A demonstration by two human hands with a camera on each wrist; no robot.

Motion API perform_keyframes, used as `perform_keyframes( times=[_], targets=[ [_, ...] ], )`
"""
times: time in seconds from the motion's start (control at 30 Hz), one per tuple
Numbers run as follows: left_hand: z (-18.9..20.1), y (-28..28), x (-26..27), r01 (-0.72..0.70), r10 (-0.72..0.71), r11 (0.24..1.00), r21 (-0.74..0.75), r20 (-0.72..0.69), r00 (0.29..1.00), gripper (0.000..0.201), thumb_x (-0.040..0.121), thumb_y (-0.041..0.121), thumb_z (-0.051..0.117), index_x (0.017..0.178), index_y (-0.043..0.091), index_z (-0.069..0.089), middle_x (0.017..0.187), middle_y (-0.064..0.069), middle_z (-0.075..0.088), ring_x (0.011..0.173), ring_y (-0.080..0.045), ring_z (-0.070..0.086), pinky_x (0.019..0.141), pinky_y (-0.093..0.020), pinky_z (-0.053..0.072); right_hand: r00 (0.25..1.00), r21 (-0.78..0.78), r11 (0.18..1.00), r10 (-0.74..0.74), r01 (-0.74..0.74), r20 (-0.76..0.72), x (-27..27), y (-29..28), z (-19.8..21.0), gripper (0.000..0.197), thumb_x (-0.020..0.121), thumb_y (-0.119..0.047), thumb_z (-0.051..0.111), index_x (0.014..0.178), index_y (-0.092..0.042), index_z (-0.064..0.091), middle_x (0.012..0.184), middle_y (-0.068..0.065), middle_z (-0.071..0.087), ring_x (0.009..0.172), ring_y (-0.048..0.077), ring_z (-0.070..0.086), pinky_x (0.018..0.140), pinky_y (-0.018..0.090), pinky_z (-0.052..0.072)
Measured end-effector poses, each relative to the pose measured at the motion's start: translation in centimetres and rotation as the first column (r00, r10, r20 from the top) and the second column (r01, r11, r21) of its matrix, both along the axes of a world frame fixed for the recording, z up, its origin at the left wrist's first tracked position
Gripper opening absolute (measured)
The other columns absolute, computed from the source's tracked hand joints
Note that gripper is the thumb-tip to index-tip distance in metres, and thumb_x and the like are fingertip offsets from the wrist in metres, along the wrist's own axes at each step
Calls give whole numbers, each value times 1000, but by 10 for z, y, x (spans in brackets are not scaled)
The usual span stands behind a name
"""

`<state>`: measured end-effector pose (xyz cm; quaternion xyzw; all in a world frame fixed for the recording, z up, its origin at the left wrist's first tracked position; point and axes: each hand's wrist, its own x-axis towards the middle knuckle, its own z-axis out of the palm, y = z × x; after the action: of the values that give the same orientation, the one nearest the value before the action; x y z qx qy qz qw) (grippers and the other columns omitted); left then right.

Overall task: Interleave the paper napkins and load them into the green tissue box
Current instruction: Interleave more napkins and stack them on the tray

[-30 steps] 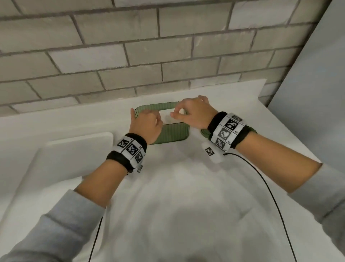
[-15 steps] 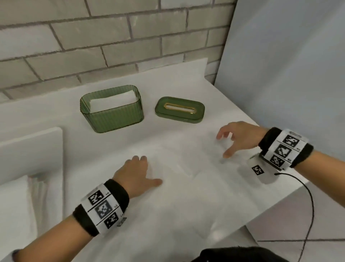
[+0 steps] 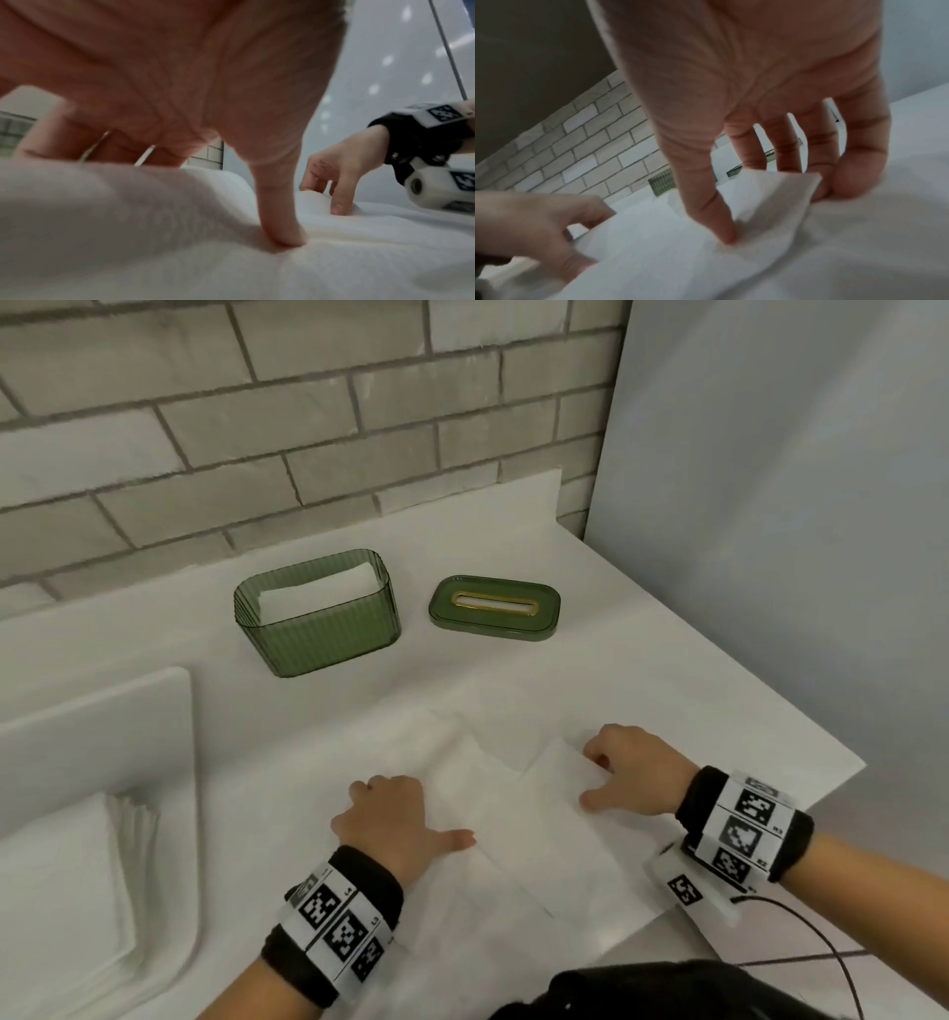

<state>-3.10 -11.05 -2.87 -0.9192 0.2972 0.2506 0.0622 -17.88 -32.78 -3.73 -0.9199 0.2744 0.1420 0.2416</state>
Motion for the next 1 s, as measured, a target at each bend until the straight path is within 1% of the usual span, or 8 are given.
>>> perform_keyframes(
  times=[0.2, 0.3, 0.37, 0.47, 0.67, 0.83, 0.93, 1.0],
  targets=[
    [2, 13, 2, -7, 3, 984, -177, -21, 1000, 58, 83, 54, 68, 122, 18, 46, 119, -1, 55, 107, -20, 55, 84, -31, 50, 995, 76, 996, 37, -43, 88, -5, 20, -2, 38, 69, -43, 80, 73, -12, 58, 76, -1, 57, 68, 16, 53, 65, 32, 45],
    [0, 22, 1, -12, 0, 972, -234, -50, 999, 52, 84, 44, 70, 125, 21, 47, 120, -1, 55, 103, -21, 58, 83, -30, 49, 983, 144, 986, 53, -79, 178, -3, 17, 8, 46, 66, -25, 82, 55, -23, 37, 57, -10, 38, 50, 7, 37, 56, 21, 31],
    [0, 29, 2, -36, 11, 947, -320, -80, 997, 50, 82, 39, 73, 124, 22, 51, 118, 1, 58, 102, -19, 58, 86, -32, 51, 965, 239, 968, 8, -73, 263, -3, 13, 23, 39, 68, -20, 86, 59, -35, 52, 61, -17, 54, 57, -4, 55, 62, 10, 40],
    [7, 39, 7, -68, 31, 885, -461, -88, 996, 40, 81, 34, 76, 116, 23, 60, 110, 3, 60, 97, -15, 58, 80, -25, 47, 902, 468, 876, -101, -120, 420, -6, 8, 47, 10, 72, -16, 85, 76, -16, 76, 79, 0, 75, 75, 8, 70, 72, 23, 54],
    [26, 50, 15, -200, -2, 587, -785, -248, 969, 23, 78, 25, 83, 71, 18, 63, 71, 8, 64, 71, -6, 59, 62, -12, 37, 822, 742, 606, -240, -288, 516, 8, 24, 65, 16, 77, -2, 73, 90, 7, 73, 98, 19, 73, 88, 25, 71, 79, 30, 56],
    [40, 52, 14, -486, -183, 322, -813, -557, 810, 33, 78, 28, 82, 108, 19, 72, 104, -2, 76, 95, -21, 73, 74, -29, 58, 717, 703, 672, -369, -234, 591, 42, 63, 45, 29, 68, -21, 82, 92, -4, 77, 134, -5, 56, 124, 6, 54, 97, 33, 51],
    [37, 52, 15, -543, -190, 268, -796, -596, 780, 52, 70, 36, 77, 119, 23, 67, 115, 1, 74, 105, -19, 71, 78, -28, 58, 668, 745, 634, -464, -208, 582, 58, 78, 40, 29, 68, -16, 84, 92, -4, 77, 127, -1, 62, 115, 15, 62, 95, 35, 52],
    [34, 51, 16, -575, -187, 240, -782, -618, 764, 43, 82, 32, 74, 123, 24, 65, 118, 2, 73, 108, -17, 70, 80, -30, 58, 637, 780, 596, -529, -191, 560, 65, 83, 40, 25, 71, -7, 82, 94, 0, 75, 111, 7, 72, 101, 22, 70, 85, 34, 56]
  ],
)
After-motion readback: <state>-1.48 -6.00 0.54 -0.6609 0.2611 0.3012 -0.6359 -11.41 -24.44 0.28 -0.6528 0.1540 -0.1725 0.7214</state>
